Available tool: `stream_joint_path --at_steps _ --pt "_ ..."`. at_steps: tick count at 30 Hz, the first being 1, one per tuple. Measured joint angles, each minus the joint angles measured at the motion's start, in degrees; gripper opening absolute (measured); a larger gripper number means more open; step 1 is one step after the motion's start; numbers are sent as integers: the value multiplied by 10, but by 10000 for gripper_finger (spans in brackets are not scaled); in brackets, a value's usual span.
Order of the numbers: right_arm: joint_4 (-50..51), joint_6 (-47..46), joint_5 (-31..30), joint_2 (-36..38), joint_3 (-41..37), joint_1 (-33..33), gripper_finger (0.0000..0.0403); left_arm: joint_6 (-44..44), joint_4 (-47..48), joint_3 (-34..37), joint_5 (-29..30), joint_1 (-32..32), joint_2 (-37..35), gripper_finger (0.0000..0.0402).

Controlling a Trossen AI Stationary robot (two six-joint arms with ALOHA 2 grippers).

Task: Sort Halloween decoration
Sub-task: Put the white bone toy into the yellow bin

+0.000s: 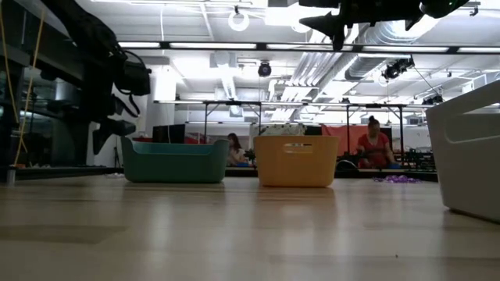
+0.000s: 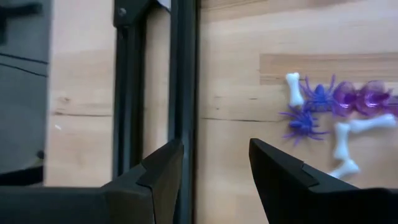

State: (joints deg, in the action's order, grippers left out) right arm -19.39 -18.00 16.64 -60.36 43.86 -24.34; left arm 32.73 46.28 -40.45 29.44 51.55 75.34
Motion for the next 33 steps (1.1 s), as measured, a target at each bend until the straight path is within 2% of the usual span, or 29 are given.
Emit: stream_joint_path --at_steps 7,15,22,27,29,33 --pt "1 0 0 0 0 0 187 22 1 0 28 -33 28 174" --pt "4 0 0 0 0 0 187 60 -19 0 29 -72 68 174" --pt "10 0 0 0 0 0 187 100 -66 0 -5 -105 77 174" --pt "12 0 0 0 0 0 187 77 -47 -17 -9 -107 74 174" --pt "12 0 0 0 0 0 187 59 -37 -20 -38 -91 72 174" --pt "12 0 0 0 0 0 187 10 -53 -21 -158 -36 78 174"
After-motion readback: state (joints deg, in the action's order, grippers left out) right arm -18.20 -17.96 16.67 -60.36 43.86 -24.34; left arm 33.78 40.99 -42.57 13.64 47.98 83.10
